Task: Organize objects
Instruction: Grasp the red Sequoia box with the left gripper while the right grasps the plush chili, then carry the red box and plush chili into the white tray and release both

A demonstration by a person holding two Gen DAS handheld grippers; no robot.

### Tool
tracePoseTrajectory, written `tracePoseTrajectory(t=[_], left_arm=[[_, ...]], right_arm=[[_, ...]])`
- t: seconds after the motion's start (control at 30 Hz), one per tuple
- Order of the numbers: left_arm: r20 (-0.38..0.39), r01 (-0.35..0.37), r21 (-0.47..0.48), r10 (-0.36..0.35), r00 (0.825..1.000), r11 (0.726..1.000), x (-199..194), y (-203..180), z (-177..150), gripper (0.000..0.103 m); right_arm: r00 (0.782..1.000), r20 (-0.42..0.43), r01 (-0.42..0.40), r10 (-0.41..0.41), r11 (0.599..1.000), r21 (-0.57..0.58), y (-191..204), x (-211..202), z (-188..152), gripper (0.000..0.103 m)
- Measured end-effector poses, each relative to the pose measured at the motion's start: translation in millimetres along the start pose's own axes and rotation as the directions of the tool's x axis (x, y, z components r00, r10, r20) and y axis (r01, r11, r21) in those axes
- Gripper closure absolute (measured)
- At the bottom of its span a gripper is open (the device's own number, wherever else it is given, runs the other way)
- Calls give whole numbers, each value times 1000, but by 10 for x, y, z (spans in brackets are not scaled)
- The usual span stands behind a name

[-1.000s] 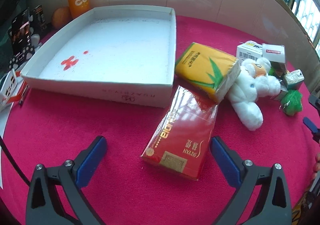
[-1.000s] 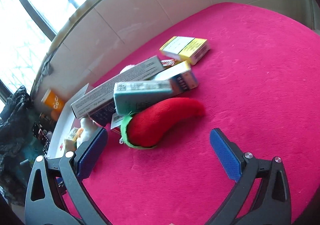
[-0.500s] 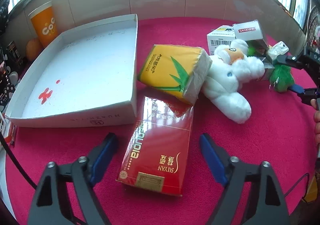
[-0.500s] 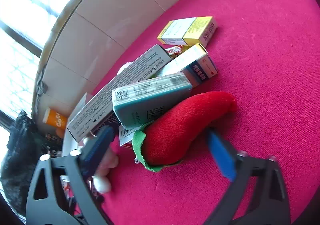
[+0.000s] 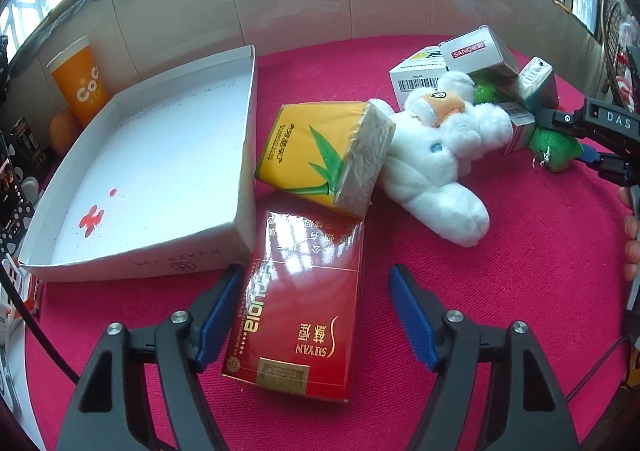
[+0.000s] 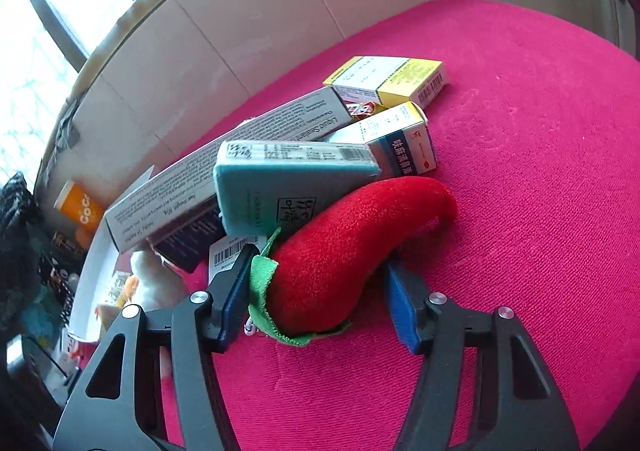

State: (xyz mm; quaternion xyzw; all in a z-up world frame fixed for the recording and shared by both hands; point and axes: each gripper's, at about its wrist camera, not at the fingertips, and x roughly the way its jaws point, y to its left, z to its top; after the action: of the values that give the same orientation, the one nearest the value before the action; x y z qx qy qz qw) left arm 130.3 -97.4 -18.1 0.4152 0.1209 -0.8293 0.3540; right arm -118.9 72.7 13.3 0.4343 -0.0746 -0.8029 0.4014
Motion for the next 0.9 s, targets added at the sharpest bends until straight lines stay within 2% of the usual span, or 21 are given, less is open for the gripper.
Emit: tracePoseTrajectory(t=[0.1,0.17,0.2,0.27,0.5,0.9], left_arm=[[2,21,-2,-21,1000,1000,-19,15,-7,35],[9,33,16,-33,999,999,-41,-20,-3,48],[13,32,28,-32,999,999,-48,-41,2,49],[19,7,48,-7,1000,999,-53,-88,20,49],[32,-4,33,3,999,999,-60,-123,34,49],[69,-15,21,14,998,1000,-179,-113,-18,49]], right_arm=[[1000,3,1,-1,1000,-25,37,5,-39,53],[1000,3,-2,2,999,-36,54,-7,-47,55],[1000,4,-2,2,999,-38,54,-12,-52,56],[1000,7,-6,7,999,-37,44,-26,-64,57],[998,55,16,-11,997,-77,99,-177,-136,59],[980,178,134,-86,950,-284,469,-405,-256,59]])
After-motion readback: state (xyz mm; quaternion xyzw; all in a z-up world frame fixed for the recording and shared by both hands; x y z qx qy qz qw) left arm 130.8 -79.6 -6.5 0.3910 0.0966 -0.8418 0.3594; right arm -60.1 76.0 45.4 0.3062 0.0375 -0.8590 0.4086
